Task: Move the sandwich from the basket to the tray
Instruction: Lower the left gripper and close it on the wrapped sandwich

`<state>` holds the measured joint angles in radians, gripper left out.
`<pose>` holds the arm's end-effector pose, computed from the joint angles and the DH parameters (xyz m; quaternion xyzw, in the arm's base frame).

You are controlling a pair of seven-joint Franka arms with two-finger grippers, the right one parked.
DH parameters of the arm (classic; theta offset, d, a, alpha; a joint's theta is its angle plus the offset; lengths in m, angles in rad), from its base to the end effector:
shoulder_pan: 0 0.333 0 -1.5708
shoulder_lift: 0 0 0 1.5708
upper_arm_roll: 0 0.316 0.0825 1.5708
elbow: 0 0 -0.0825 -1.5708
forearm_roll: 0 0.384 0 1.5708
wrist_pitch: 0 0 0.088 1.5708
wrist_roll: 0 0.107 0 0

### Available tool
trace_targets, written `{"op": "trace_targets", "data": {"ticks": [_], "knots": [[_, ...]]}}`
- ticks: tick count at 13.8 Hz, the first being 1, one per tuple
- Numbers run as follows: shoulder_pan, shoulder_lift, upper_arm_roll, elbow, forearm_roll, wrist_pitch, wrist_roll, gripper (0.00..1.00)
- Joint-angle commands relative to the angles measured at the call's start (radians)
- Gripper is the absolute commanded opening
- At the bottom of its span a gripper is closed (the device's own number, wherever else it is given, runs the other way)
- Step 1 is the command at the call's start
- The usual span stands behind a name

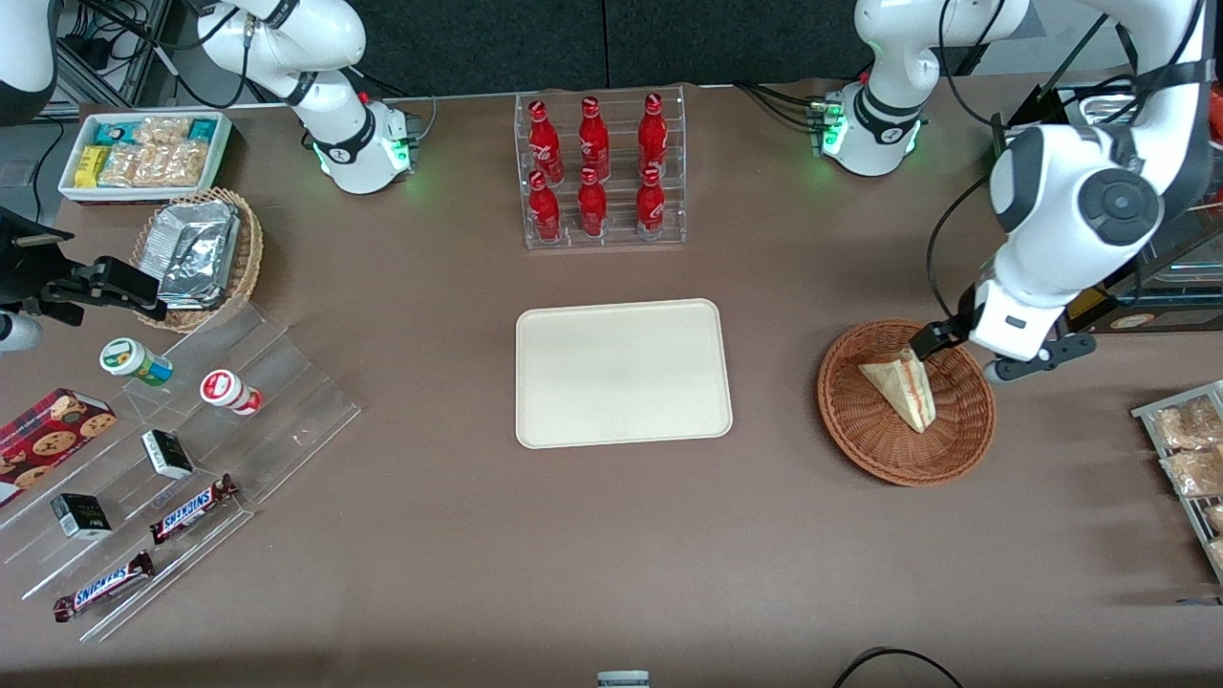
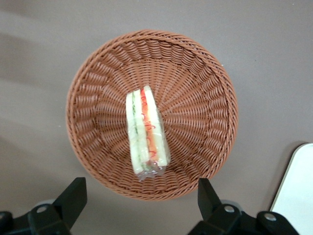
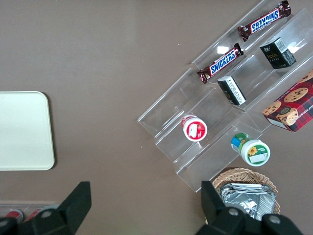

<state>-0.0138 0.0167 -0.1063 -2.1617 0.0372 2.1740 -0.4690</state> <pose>0.5340 -0.0629 0.3888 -0.9865 -0.1631 -0.0021 0.0144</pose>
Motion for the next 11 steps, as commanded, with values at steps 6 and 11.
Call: {"op": "trace_targets", "data": {"ticks": [6, 11], "knots": [[0.0, 0.063, 0.0, -0.059, 0.007, 0.066, -0.039, 1.0], [0.002, 0.117, 0.001, -0.081, 0.007, 0.15, -0.111, 1.0]]}}
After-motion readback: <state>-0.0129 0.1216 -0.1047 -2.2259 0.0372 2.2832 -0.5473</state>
